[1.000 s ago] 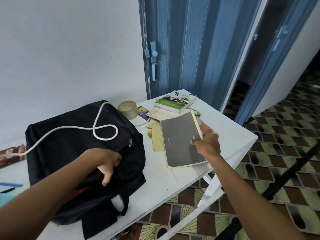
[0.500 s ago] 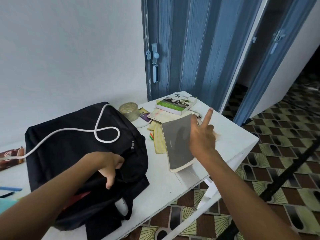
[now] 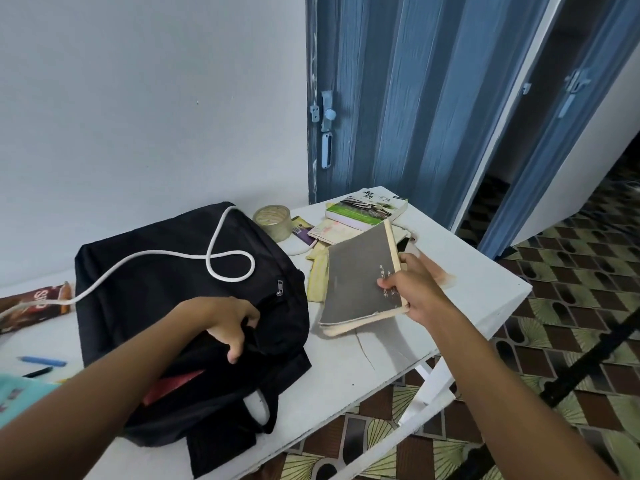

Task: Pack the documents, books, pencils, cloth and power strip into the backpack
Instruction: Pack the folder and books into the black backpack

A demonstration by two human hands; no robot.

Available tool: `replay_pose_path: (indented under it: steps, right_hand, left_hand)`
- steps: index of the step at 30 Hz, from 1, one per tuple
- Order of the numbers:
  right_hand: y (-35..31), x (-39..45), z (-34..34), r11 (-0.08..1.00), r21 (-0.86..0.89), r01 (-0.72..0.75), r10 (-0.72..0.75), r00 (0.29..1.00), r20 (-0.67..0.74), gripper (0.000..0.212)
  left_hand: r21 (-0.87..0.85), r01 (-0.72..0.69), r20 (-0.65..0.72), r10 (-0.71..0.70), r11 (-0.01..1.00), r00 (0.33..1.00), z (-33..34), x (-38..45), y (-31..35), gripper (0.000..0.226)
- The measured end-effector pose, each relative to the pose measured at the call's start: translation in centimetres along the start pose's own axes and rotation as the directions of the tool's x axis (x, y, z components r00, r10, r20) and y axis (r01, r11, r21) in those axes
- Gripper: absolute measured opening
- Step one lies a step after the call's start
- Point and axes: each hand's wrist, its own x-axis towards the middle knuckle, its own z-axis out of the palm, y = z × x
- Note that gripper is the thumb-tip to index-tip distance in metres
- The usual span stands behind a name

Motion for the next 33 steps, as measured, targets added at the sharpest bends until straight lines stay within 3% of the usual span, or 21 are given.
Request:
replay_pose_path:
  steps: [3, 5, 7, 10, 13, 15, 17, 19, 23, 29, 33]
  right_hand:
    - [-0.5, -0.2, 1.1, 0.982, 0.182, 0.056, -0.068, 0.996, 0.062, 0.043]
    - [-1.2, -0.4, 2.1, 0.913, 0.408, -0.002, -0.084, 0.978, 0.192, 0.042]
    - [-1.6, -0.5, 3.0, 0.863, 0.497, -0.085, -0.119, 0.924, 0.364, 0.048]
    - [-1.0, -0.7, 4.9, 0.909, 0.389, -0.146, -0.16, 0.741, 0.652, 0.061]
    - [0.4, -0.9, 7.5, 0.962, 0.188, -0.196, -0.079, 0.462, 0.883, 0.079]
    - [0.8, -1.2, 9.4, 0.973, 0.077, -0.217, -0.013, 0.279, 0.96, 0.078]
    - [0.9, -1.6, 11.1, 0.984, -0.041, -0.171, 0.074, 0.195, 0.978, 0.074]
    - [1.2, -1.8, 12.4, 0.986, -0.133, -0.104, 0.153, 0.208, 0.966, 0.071]
    - [1.5, -2.3, 14.1, 0.976, -0.208, -0.069, 0.219, 0.377, 0.9, 0.056]
    - [-0.7, -0.8, 18.2, 0.956, -0.154, -0.25, 0.286, 0.667, 0.688, 0.048]
    - [-1.7, 0.6, 22.4, 0.942, -0.272, -0.198, 0.321, 0.768, 0.554, 0.014]
  left_hand:
    - [-0.093, -0.053, -0.09, 0.045, 0.994, 0.995, 0.4, 0.0, -1.1, 0.039]
    - [-0.193, -0.13, -0.185, 0.094, 0.973, 0.978, 0.5, -0.5, -1.9, 0.028]
    - [-0.338, -0.183, -0.263, 0.094, 0.923, 0.96, 0.4, -1.8, -2.8, 0.027]
    - [-0.466, -0.239, -0.387, 0.047, 0.852, 0.921, -0.3, -4.0, -4.6, 0.031]
    - [-0.507, -0.294, -0.542, -0.034, 0.81, 0.84, -2.3, -6.7, -6.4, 0.012]
    - [-0.417, -0.298, -0.617, -0.027, 0.859, 0.786, -4.6, -8.3, -7.2, 0.01]
    - [-0.37, -0.246, -0.657, -0.065, 0.896, 0.751, -6.8, -9.7, -7.8, 0.009]
    - [-0.3, -0.224, -0.728, -0.071, 0.927, 0.682, -8.6, -10.9, -8.0, 0.013]
    - [-0.142, -0.211, -0.828, 0.0, 0.967, 0.56, -11.0, -12.8, -7.9, 0.019]
    - [-0.08, -0.239, -0.838, 0.064, 0.968, 0.542, -11.0, -13.6, -7.5, 0.035]
    - [-0.086, -0.285, -0.842, 0.083, 0.955, 0.533, -10.5, -13.7, -6.8, 0.04]
